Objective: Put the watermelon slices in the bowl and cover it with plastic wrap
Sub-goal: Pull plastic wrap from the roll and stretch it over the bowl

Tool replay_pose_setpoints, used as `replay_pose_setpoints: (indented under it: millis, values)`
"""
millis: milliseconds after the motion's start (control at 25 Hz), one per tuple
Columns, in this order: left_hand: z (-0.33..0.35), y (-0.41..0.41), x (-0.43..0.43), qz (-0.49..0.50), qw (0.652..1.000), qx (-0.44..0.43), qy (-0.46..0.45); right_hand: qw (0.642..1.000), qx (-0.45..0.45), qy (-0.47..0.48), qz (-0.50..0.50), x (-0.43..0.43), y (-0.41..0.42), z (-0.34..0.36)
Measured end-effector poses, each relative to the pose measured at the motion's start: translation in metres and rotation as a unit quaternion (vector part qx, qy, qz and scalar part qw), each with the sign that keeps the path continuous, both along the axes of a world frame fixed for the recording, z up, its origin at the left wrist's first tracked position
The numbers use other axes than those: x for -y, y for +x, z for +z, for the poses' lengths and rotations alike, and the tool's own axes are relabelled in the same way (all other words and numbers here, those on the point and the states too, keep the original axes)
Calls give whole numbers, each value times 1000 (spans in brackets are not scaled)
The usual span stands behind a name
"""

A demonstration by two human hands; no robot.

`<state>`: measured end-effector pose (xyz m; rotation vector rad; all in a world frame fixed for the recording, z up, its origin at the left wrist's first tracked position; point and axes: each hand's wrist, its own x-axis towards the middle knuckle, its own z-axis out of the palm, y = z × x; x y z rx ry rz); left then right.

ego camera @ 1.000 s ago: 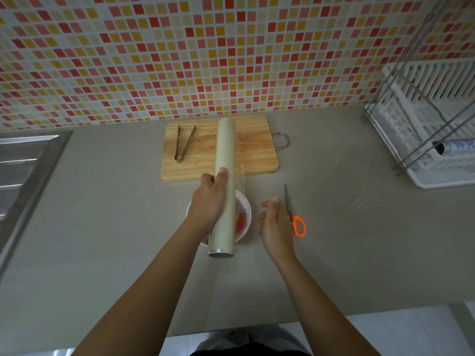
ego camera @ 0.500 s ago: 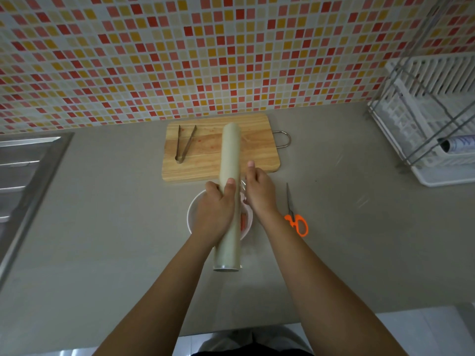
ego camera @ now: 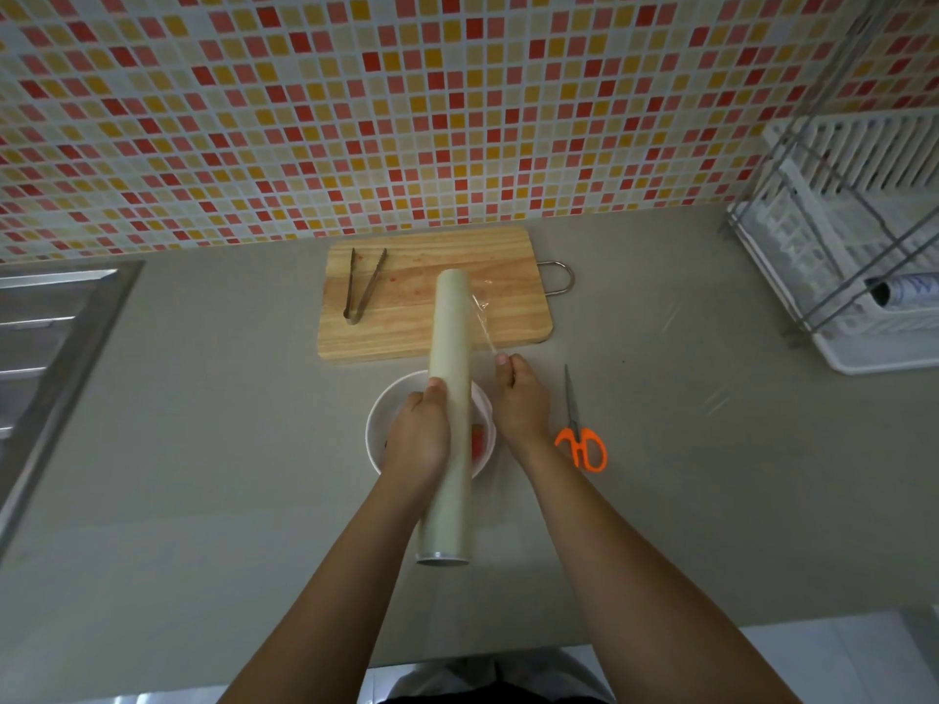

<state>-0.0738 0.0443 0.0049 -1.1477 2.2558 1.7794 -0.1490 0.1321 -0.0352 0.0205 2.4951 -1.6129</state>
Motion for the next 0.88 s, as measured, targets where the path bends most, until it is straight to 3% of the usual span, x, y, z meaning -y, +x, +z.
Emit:
replay_pose_setpoints:
  millis: [120, 280, 440, 640, 760, 880]
  values:
    - [4, 3, -2, 11, 1000, 2, -6, 1000, 6, -15, -1, 0, 0, -6]
    - [9, 10, -6, -29, 992, -3, -125, 999, 3, -29, -19, 1, 3, -9]
    - [15, 12, -8, -42, 988, -21, -145, 993, 68, -55, -83, -1, -4, -7]
    - [13, 14, -13, -50, 988, -16, -147, 994, 108, -30, 11, 11, -36, 14]
    - [11, 13, -15, -45, 988, -4, -146, 998, 62, -25, 15, 20, -46, 14]
    - [9, 14, -19, -35, 988, -2, -150, 999, -16, 8, -50, 23, -46, 8]
